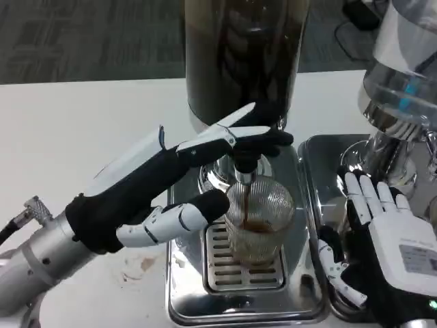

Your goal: Grasp the cup under the faucet to collect the drink, then remove the cup.

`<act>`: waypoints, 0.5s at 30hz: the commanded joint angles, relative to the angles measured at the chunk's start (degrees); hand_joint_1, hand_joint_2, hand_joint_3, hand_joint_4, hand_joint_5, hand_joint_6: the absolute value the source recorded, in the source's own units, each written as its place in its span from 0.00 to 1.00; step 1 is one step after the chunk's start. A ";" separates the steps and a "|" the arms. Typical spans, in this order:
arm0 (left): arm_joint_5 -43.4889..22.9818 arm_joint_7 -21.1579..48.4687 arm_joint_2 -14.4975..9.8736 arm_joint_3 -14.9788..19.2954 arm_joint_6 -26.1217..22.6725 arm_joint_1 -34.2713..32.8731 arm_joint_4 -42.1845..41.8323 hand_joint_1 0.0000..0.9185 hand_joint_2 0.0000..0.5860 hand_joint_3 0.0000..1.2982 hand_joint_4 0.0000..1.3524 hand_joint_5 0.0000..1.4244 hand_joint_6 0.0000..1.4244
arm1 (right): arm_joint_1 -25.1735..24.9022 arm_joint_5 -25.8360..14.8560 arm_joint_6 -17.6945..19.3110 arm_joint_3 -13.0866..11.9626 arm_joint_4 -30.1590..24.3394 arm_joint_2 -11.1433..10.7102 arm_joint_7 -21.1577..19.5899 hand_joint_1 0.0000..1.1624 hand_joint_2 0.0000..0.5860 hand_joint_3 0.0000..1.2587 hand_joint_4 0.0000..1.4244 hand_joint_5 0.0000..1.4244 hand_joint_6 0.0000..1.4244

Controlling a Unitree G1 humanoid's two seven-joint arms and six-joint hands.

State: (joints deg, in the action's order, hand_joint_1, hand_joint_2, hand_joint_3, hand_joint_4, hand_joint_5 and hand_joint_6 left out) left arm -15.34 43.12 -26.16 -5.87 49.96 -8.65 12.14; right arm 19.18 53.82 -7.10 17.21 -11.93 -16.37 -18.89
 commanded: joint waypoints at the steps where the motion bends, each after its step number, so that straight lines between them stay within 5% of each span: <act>1: 1.26 1.67 -0.90 -1.07 0.30 1.47 -0.63 0.00 0.45 0.18 0.00 0.20 0.15 | 1.81 -9.65 5.04 -2.94 -2.65 0.46 1.78 0.28 0.87 0.00 0.00 0.00 0.00; 5: 1.47 1.20 -0.91 -0.41 0.68 1.30 -0.35 0.00 0.46 0.18 0.00 0.20 0.15 | 1.56 -19.02 8.24 -4.96 -2.15 1.32 5.34 0.30 0.83 0.00 0.00 0.00 0.01; 8: 1.22 1.35 -1.08 -0.40 0.22 1.46 -0.70 0.00 0.44 0.18 0.00 0.20 0.15 | 1.59 -17.46 11.14 -4.37 -2.23 -0.17 4.47 0.32 0.72 0.00 0.00 0.00 0.02; 10: 1.23 1.34 -1.16 -0.39 -0.04 1.63 -0.82 0.00 0.44 0.18 0.00 0.20 0.15 | 1.52 -19.99 12.27 -4.85 -1.35 0.19 5.89 0.26 0.60 0.00 0.00 0.00 0.03; 15: 0.72 1.50 -1.42 -0.44 -0.62 2.19 -1.51 0.00 0.44 0.18 0.00 0.19 0.16 | 3.07 -24.42 13.48 -6.16 -2.21 1.88 6.77 0.21 0.50 0.00 0.00 0.00 0.04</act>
State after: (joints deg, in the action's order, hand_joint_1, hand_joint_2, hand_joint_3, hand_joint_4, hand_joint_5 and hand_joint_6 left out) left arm -15.28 43.08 -26.47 -5.60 49.71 -8.07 11.29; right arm 21.28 31.75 5.24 11.96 -13.82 -15.22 -13.10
